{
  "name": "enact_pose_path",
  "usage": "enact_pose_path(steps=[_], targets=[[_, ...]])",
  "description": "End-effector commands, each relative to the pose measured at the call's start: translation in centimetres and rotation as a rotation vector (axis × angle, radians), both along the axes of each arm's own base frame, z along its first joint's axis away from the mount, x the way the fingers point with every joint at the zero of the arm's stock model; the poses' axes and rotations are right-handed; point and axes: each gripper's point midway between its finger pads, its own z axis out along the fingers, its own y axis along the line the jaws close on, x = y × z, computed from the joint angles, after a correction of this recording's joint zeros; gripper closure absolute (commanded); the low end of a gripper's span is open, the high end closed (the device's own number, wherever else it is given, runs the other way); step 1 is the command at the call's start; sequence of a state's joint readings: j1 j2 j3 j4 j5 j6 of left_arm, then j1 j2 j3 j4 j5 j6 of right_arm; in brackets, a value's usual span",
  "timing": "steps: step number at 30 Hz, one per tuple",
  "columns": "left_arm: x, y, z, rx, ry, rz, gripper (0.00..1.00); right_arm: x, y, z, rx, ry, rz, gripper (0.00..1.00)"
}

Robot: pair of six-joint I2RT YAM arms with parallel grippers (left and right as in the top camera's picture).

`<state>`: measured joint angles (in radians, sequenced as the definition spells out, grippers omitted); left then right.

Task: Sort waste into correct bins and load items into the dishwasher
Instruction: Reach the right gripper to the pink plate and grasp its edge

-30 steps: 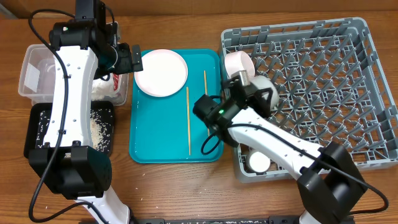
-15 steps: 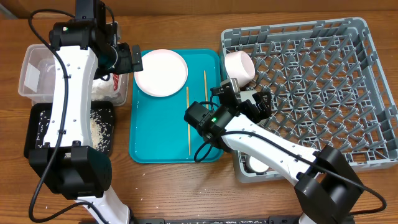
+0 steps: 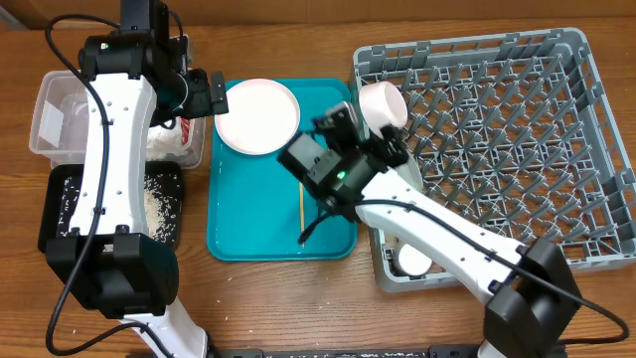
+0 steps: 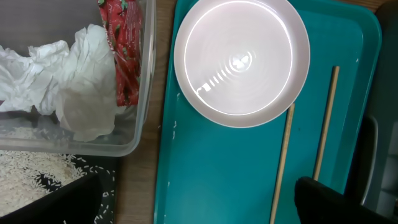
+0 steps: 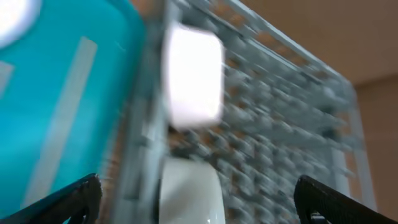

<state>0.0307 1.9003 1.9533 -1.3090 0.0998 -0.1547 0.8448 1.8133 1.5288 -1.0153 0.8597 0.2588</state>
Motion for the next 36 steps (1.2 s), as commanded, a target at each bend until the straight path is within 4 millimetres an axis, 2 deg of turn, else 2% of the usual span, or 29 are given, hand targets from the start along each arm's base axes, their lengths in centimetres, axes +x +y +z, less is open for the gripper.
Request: enact_pose_path(steps=[1,3,6,11,17,22,25,28,32,33,36], targets=[[0.4,0.2,0.7,0.008,-0.025,0.000,0.00,-0.1,5.6,0.2,0.257,0.122,0.154,0.00],[0.4,0.2,0.7,0.008,-0.025,0.000,0.00,-0.8,8.6,0.0,0.399,0.187,0.227,0.00],[0.4,0.2,0.7,0.008,-0.025,0.000,0.00,-1.8,10.9,-0.2,0.507,0.258,0.297,0.00],[0.4,0.2,0.7,0.008,-0.025,0.000,0.00,-0.2,11.7,-0.2,0.651,0.214,0.215,0.00],[0.4,0.2,0.7,0.008,-0.025,0.000,0.00,1.4,13.0,-0.9,0.768,0.151,0.162,0.20],[0.4,0.2,0.7,0.008,-0.025,0.000,0.00,3.7,13.3,-3.3,0.897,0.103,-0.035,0.26],[0.4,0.2,0.7,0.008,-0.025,0.000,0.00,5.0,14.0,-5.0,1.001,0.165,-0.067,0.30],[0.4,0.2,0.7,0.008,-0.025,0.000,0.00,6.5,13.9,-5.1,1.100,0.246,-0.073,0.35],[0.4,0.2,0.7,0.008,-0.025,-0.001,0.00,9.1,12.3,-4.4,1.165,0.269,-0.098,0.40],[0.4,0.2,0.7,0.008,-0.025,-0.001,0.00,10.0,11.8,-4.5,1.185,0.279,-0.106,0.43],[0.4,0.2,0.7,0.008,-0.025,0.000,0.00,11.1,11.3,-5.1,1.203,0.307,-0.117,0.46]])
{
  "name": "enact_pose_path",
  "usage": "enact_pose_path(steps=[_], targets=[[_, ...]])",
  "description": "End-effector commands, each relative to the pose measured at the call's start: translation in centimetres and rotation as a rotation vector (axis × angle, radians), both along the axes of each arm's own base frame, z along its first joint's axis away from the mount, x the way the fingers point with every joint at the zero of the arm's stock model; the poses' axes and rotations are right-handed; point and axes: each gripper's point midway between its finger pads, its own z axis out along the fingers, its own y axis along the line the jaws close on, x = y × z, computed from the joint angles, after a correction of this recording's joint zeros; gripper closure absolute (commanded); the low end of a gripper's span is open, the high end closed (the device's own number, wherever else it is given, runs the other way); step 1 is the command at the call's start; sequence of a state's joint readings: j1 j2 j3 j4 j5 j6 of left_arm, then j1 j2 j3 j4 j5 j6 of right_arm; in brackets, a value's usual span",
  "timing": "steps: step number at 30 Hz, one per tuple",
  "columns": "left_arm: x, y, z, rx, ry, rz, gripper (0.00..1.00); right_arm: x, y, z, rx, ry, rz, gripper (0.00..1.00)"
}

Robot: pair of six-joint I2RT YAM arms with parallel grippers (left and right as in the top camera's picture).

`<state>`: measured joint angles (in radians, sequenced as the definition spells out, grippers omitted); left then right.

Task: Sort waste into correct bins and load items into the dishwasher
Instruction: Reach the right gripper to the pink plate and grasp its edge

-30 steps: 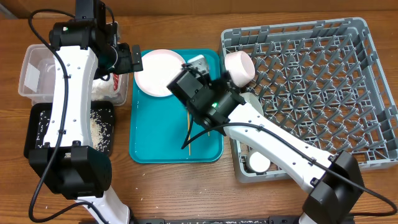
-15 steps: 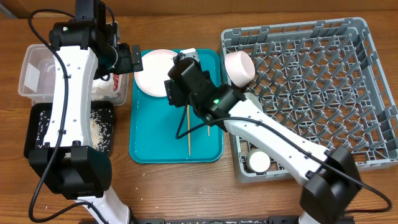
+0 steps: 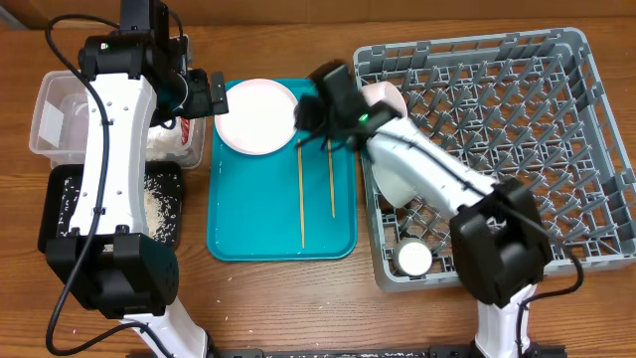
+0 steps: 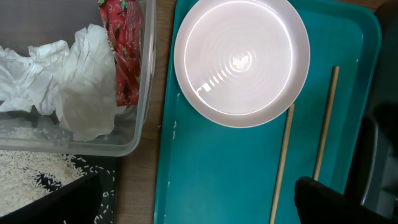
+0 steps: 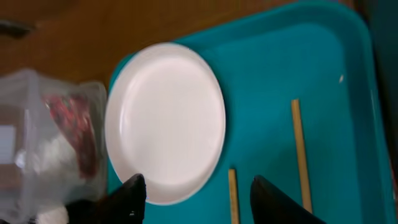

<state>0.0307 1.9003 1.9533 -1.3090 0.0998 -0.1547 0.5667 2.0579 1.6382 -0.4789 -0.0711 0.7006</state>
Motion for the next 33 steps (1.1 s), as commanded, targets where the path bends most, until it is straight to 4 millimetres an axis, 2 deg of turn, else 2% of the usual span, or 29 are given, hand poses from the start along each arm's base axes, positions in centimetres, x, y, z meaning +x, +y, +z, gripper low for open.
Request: enact_pose_path(steps=[1,6,15,19,21,33], targets=[[0.4,0.2,0.7,0.008,-0.025,0.000,0.00,1.2,1.4,0.7,0.090,0.026,0.047,0.46],[0.4,0.2,0.7,0.008,-0.025,0.000,0.00,1.1,3.3,-1.1,0.051,0.034,0.085,0.47],[0.4,0.2,0.7,0.008,-0.025,-0.001,0.00,-0.1,4.7,-8.2,-0.143,0.110,0.096,0.47],[0.4,0.2,0.7,0.008,-0.025,0.000,0.00,-0.3,4.7,-9.7,-0.160,0.125,0.097,0.49],[0.4,0.2,0.7,0.008,-0.026,0.000,0.00,-0.3,4.6,-10.2,-0.171,0.129,0.092,0.52],[0.4,0.2,0.7,0.008,-0.025,-0.001,0.00,-0.9,3.7,-10.8,-0.212,0.156,0.082,0.92]])
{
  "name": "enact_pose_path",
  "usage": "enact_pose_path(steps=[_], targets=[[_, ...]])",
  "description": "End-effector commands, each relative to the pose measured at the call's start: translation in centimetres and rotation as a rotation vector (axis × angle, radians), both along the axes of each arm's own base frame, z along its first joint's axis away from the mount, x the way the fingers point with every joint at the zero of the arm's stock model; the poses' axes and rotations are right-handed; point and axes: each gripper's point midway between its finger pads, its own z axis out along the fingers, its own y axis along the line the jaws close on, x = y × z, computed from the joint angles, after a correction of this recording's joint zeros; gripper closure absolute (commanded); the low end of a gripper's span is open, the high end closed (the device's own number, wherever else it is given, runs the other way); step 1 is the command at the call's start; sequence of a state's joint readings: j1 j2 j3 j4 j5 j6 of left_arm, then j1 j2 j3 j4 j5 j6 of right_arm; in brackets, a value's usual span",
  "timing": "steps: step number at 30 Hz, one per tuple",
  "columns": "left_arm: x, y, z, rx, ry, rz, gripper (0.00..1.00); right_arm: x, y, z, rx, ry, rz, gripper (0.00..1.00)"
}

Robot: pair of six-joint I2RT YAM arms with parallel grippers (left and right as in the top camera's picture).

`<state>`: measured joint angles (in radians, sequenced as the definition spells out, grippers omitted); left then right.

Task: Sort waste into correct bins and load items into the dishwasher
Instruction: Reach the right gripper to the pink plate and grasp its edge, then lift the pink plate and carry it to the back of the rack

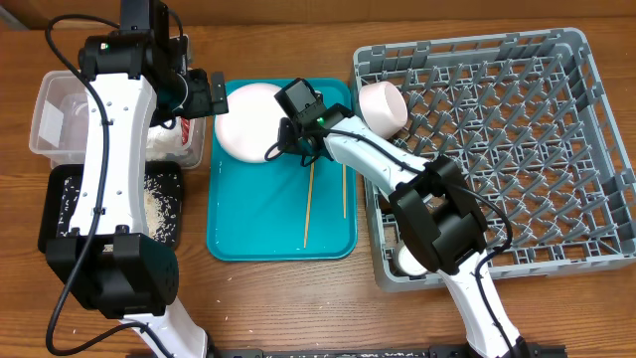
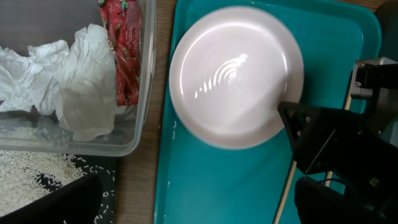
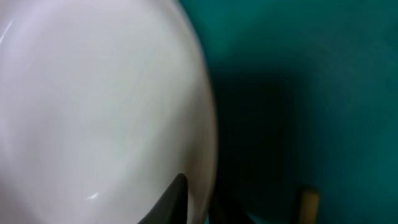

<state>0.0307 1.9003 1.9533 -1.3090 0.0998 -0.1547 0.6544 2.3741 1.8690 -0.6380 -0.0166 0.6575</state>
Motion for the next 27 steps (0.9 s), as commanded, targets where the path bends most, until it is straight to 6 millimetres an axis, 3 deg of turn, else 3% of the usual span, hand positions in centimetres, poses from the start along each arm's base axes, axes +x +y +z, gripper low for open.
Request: enact_pose_path(steps=[1,7,13,14,16,20,22,23,27], targets=[[0.4,0.2,0.7,0.008,-0.025,-0.001,0.00,0.3,-0.4,-0.4,-0.022,0.003,-0.008,0.94],[0.4,0.2,0.7,0.008,-0.025,-0.001,0.00,0.0,-0.6,0.8,-0.054,0.020,0.023,0.96],[0.4,0.2,0.7,0.008,-0.025,-0.001,0.00,0.7,-0.6,9.7,-0.095,-0.041,0.152,0.96],[0.4,0.2,0.7,0.008,-0.025,-0.001,0.00,0.9,-1.5,12.3,-0.103,-0.055,0.138,0.96],[0.4,0.2,0.7,0.008,-0.025,-0.001,0.00,1.4,-3.1,14.5,-0.131,-0.072,0.104,0.96],[0.4,0.2,0.7,0.008,-0.025,-0.001,0.00,2.8,-8.8,18.4,-0.229,-0.116,-0.012,0.96],[0.4,0.2,0.7,0.008,-0.025,-0.001,0.00,3.5,-11.6,19.6,-0.277,-0.134,-0.071,0.96],[0.4,0.2,0.7,0.008,-0.025,-0.001,0.00,4.1,-14.6,20.5,-0.332,-0.148,-0.131,0.96],[0.4,0.2,0.7,0.008,-0.025,-0.001,0.00,4.1,-19.9,21.7,-0.480,-0.150,-0.203,0.96]])
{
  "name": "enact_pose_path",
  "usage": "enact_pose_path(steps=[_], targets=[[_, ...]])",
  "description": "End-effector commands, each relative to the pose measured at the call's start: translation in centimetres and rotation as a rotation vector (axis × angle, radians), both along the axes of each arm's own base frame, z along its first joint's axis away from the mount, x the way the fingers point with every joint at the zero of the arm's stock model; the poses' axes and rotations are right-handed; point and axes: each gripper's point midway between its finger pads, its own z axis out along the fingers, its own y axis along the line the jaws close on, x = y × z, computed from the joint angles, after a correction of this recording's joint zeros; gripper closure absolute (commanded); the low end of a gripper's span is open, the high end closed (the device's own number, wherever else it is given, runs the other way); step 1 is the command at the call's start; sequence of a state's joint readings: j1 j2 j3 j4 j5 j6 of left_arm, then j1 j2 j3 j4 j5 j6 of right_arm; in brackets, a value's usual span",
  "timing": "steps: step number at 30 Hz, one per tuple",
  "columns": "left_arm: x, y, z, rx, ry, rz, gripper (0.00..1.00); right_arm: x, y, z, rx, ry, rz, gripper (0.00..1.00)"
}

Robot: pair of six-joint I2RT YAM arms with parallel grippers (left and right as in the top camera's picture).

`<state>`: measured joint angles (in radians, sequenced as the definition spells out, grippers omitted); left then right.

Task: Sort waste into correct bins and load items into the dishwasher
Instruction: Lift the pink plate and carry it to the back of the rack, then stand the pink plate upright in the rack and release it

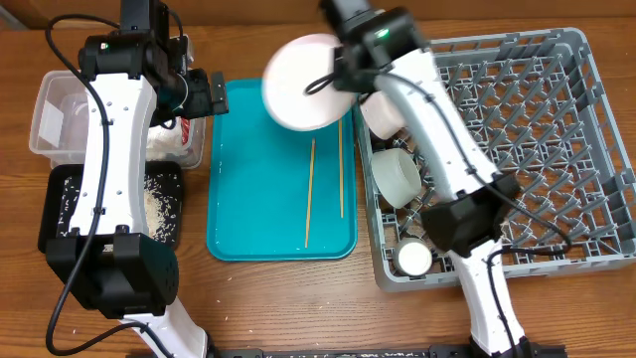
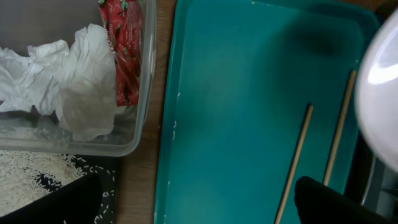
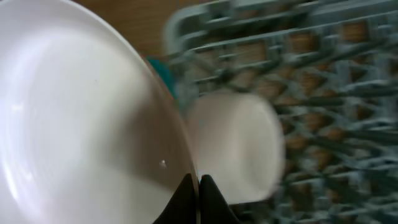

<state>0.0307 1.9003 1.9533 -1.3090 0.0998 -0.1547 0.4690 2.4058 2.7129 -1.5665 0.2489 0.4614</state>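
My right gripper (image 3: 198, 186) is shut on the rim of a white plate (image 1: 301, 82), holding it tilted in the air over the teal tray's (image 1: 248, 189) far right part, beside the grey dishwasher rack (image 1: 517, 129). In the right wrist view the plate (image 3: 81, 118) fills the left half, with a white cup (image 3: 239, 146) in the rack behind it. Two wooden chopsticks (image 1: 310, 189) lie on the tray. My left gripper (image 2: 199, 205) hangs open over the tray's left edge, next to the clear waste bin (image 1: 60, 114).
The clear bin holds crumpled paper (image 2: 74, 93) and a red wrapper (image 2: 124, 56). A black tray with spilled rice (image 1: 159, 204) lies in front of it. The rack also holds a white bowl (image 1: 397, 179) and a small cup (image 1: 412, 259).
The plate, gripped at its rim on the tray, is now lifted off the tray and held tilted near the rack. My left arm has not moved.
My right gripper was by the rack's front left corner. Then it hung open above the plate on the tray. Then it closed on the plate's rim, and now it holds the plate raised beside the rack. My left gripper stayed open throughout.
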Motion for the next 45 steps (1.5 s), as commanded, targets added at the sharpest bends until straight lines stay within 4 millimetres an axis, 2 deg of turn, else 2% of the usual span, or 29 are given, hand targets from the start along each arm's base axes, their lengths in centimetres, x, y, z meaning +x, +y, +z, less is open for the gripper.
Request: enact_pose_path(steps=[1,3,6,11,16,20,23,26,31,36,39,45], targets=[[0.4,0.2,0.7,0.008,-0.025,-0.001,0.00,0.6,-6.1,3.7,-0.181,-0.098,-0.099,0.96],[0.4,0.2,0.7,0.008,-0.025,-0.001,0.00,0.2,-8.5,4.8,-0.274,-0.109,-0.136,0.96],[0.4,0.2,0.7,0.008,-0.025,-0.001,0.00,-0.1,-9.2,6.5,-0.299,-0.136,-0.112,0.96],[0.4,0.2,0.7,0.008,-0.025,-0.001,0.00,-1.3,-10.3,10.6,-0.296,-0.222,-0.143,0.96],[0.4,0.2,0.7,0.008,-0.025,-0.001,0.00,-3.4,-11.5,15.4,-0.265,-0.321,-0.163,0.96],[0.4,0.2,0.7,0.008,-0.025,-0.001,0.00,-5.6,-13.5,19.7,-0.279,-0.421,-0.215,0.96],[0.4,0.2,0.7,0.008,-0.026,0.000,0.00,-6.9,-15.1,21.2,-0.335,-0.451,-0.255,0.96],[0.4,0.2,0.7,0.008,-0.025,-0.001,0.00,-7.2,-15.9,20.7,-0.401,-0.428,-0.270,0.96],[0.4,0.2,0.7,0.008,-0.025,-0.001,0.00,-7.1,-17.5,17.9,-0.581,-0.340,-0.297,0.96],[0.4,0.2,0.7,0.008,-0.025,-0.001,0.00,-6.9,-19.0,14.0,-0.733,-0.246,-0.334,0.96],[0.4,0.2,0.7,0.008,-0.025,-0.001,0.00,-6.6,-20.1,10.9,-0.792,-0.197,-0.361,0.96],[0.4,0.2,0.7,0.008,-0.025,-0.001,0.00,-5.2,-21.5,6.6,-0.798,-0.177,-0.403,0.96]])
